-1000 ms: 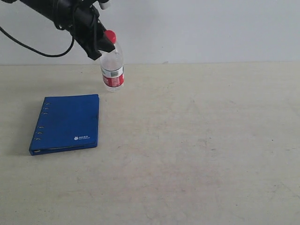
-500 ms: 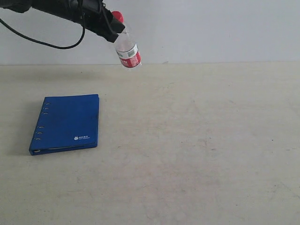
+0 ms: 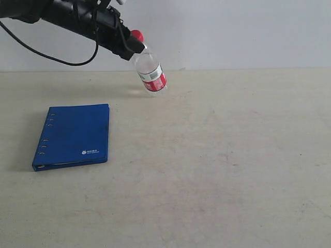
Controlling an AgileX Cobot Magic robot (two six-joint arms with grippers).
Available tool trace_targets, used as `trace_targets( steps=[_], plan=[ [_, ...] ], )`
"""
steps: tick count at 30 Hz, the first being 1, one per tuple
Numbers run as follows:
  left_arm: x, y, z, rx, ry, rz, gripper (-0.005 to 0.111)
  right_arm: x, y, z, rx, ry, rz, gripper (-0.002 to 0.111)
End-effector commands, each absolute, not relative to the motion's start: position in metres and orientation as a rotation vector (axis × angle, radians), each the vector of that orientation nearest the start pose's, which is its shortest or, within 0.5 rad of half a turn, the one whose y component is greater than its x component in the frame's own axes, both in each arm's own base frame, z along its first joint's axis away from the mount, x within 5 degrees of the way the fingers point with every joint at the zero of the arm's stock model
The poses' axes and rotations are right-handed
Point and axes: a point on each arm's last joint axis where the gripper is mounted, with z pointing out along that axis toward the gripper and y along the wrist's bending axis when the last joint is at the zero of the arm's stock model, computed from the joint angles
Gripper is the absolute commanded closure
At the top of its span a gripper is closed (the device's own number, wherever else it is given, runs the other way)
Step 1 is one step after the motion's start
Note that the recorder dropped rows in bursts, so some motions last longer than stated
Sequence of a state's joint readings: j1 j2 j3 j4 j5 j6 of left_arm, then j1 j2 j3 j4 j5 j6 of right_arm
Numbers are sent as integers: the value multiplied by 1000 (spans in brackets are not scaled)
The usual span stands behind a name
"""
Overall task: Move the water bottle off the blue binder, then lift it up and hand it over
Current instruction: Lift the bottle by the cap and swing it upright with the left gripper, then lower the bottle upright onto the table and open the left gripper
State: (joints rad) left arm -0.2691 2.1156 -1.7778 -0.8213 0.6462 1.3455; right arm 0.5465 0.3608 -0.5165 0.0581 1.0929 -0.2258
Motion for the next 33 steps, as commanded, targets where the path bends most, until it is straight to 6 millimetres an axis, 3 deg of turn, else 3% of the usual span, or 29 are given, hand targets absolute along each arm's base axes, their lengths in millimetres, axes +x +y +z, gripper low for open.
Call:
trace_targets(
  steps=[1, 7, 14, 16, 23, 30, 33],
  plan=[
    [464, -170, 243, 1154, 1901, -325, 102, 39, 29, 271, -905, 2259, 216, 108],
    [472, -168, 236, 1094, 1902, -275, 100, 39, 29, 271, -905, 2259, 216, 108],
    [479, -168, 245, 952, 1847, -281, 63, 39, 29, 271, -902, 2260, 214, 108],
    [481, -169, 249, 895, 1824, -295, 58, 39, 28, 271, -902, 2260, 212, 108],
    [490, -166, 249, 843, 1757, -211, 58, 39, 28, 271, -902, 2260, 212, 108],
    [511, -170, 207, 935, 1739, -131, 58, 39, 28, 271, -898, 2262, 214, 108],
    [519, -170, 205, 938, 1718, -81, 58, 39, 28, 271, -896, 2263, 215, 108]
  ],
)
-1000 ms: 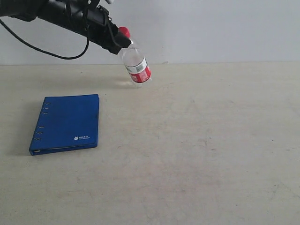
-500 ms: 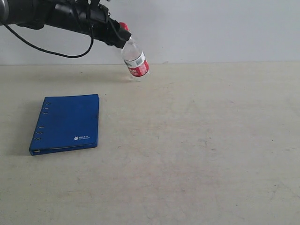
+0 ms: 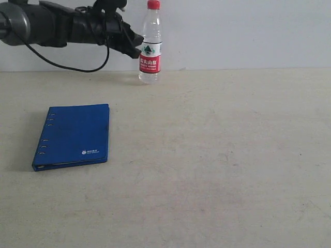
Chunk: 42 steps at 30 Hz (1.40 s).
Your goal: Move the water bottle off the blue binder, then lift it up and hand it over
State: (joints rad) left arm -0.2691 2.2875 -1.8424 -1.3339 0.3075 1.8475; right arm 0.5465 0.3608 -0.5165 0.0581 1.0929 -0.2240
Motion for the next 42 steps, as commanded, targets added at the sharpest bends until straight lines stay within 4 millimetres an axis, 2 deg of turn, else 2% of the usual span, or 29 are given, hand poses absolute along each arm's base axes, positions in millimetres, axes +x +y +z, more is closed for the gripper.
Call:
trace_targets(
  steps=[1, 5, 9, 15, 18, 22, 25, 28, 30, 32, 33, 35, 37, 40, 42],
  plan=[
    [521, -170, 209, 925, 1710, -75, 58, 39, 28, 271, -896, 2263, 215, 108],
    [521, -168, 238, 838, 1671, -80, 58, 39, 28, 271, -896, 2263, 212, 108],
    [512, -162, 278, 733, 1643, -91, 58, 39, 28, 271, -896, 2263, 212, 108],
    [474, -146, 345, 622, 1583, -66, 58, 39, 28, 271, -896, 2263, 212, 108],
    [447, -138, 358, 624, 1592, -66, 58, 39, 28, 271, -895, 2261, 212, 108],
    [407, -124, 357, 667, 1630, 9, 61, 40, 29, 276, -882, 2228, 215, 108],
    [366, -108, 370, 701, 1605, 118, 74, 43, 35, 305, -794, 2057, 316, 108],
    [317, -89, 386, 705, 1552, 223, 86, 44, 38, 361, -633, 1715, 433, 108],
    [279, -78, 402, 666, 1503, 222, 91, 38, 33, 404, -500, 1446, 491, 108],
    [247, -69, 411, 626, 1463, 207, 91, 36, 30, 433, -394, 1314, 557, 108],
    [232, -65, 413, 612, 1445, 203, 91, 41, 33, 439, -369, 1327, 589, 108],
    [208, -57, 413, 590, 1419, 215, 91, 58, 44, 439, -367, 1428, 619, 108],
    [193, -50, 402, 573, 1428, 233, 91, 88, 64, 426, -396, 1583, 623, 108],
    [181, -44, 375, 535, 1491, 221, 91, 139, 101, 390, -468, 1865, 630, 108],
    [177, -41, 358, 473, 1554, 170, 89, 165, 125, 360, -556, 2048, 661, 108]
  ],
)
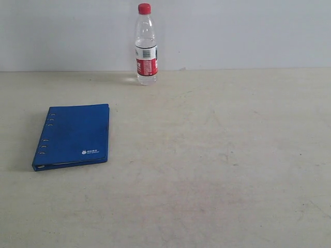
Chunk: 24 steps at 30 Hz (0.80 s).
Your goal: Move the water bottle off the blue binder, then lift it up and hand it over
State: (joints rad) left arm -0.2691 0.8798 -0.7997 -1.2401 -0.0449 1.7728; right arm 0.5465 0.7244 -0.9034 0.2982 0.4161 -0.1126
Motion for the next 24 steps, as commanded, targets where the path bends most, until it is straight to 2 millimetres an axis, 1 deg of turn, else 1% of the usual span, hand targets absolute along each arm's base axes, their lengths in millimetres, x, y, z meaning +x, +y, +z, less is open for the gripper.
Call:
trace_targets(
  steps=[1, 3, 5, 6, 7, 9, 11, 13, 14, 15, 18, 20, 22, 24],
  plan=[
    [177, -40, 349, 445, 1590, 150, 87, 177, 138, 344, -637, 2134, 685, 108],
    [179, -39, 334, 396, 1656, 116, 83, 195, 162, 318, -741, 2260, 800, 108],
    [184, -39, 319, 335, 1734, 82, 78, 214, 185, 294, -828, 2348, 925, 108],
    [188, -39, 314, 325, 1763, 74, 76, 223, 195, 285, -864, 2365, 990, 107],
    [192, -40, 306, 314, 1801, 67, 73, 232, 205, 278, -896, 2374, 1044, 103],
    [203, -43, 294, 319, 1864, 65, 69, 247, 219, 267, -937, 2400, 1118, 89],
    [215, -47, 278, 328, 1938, 66, 66, 262, 232, 260, -962, 2411, 1163, 71],
    [225, -49, 261, 294, 2022, 53, 66, 277, 241, 252, -970, 2426, 1174, 48],
    [230, -49, 252, 277, 2068, 53, 66, 283, 245, 246, -957, 2439, 1173, 42],
    [236, -50, 242, 262, 2113, 59, 66, 290, 248, 242, -923, 2453, 1168, 38],
    [255, -52, 217, 230, 2224, 98, 66, 310, 256, 231, -794, 2476, 1127, 40],
    [269, -49, 201, 200, 2291, 128, 66, 321, 260, 221, -709, 2479, 1101, 42],
    [282, -45, 190, 180, 2333, 150, 66, 328, 263, 212, -682, 2485, 1085, 42],
    [291, -41, 179, 125, 2367, 125, 66, 333, 267, 203, -696, 2504, 1097, 42]
  ],
)
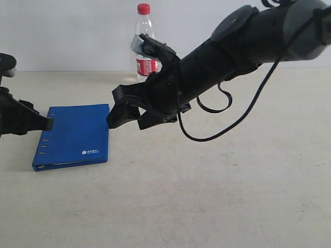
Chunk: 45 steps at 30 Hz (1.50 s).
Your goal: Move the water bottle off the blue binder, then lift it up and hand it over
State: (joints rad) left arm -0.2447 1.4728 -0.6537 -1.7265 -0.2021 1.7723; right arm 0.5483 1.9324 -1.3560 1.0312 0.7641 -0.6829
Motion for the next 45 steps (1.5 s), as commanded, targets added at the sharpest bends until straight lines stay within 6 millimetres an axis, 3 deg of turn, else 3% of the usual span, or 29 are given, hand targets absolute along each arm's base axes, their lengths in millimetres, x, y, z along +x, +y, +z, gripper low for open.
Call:
trace_targets(
  steps=[1, 5, 8, 13, 16, 20, 25, 29, 36, 41, 45],
  plan=[
    [296, -40, 177, 107, 2374, 94, 66, 334, 269, 200, -714, 2516, 1112, 42],
    [309, -33, 174, -18, 2372, -36, 66, 346, 277, 185, -770, 2545, 1164, 42],
    [318, -26, 172, -106, 2365, -146, 66, 364, 282, 177, -699, 2563, 1191, 42],
    [325, -12, 159, -209, 2379, -331, 65, 385, 295, 166, -681, 2542, 1376, 42],
    [328, -9, 147, -213, 2389, -474, 54, 395, 301, 159, -685, 2514, 1412, 42],
    [331, -1, 131, -276, 2428, -472, 37, 404, 305, 151, -646, 2510, 1396, 42],
    [331, 7, 118, -254, 2471, -393, 36, 413, 304, 140, -591, 2497, 1320, 42],
    [334, 4, 115, -195, 2469, -430, 36, 414, 305, 122, -554, 2528, 1315, 42],
    [338, -16, 115, -105, 2409, -732, 36, 410, 310, 92, -523, 2530, 1492, 42],
    [340, -24, 117, -61, 2364, -869, 36, 394, 316, 97, -763, 2347, 1813, 42],
    [343, -23, 118, -61, 2360, -854, 36, 392, 317, 105, -841, 2257, 1832, 42]
  ],
)
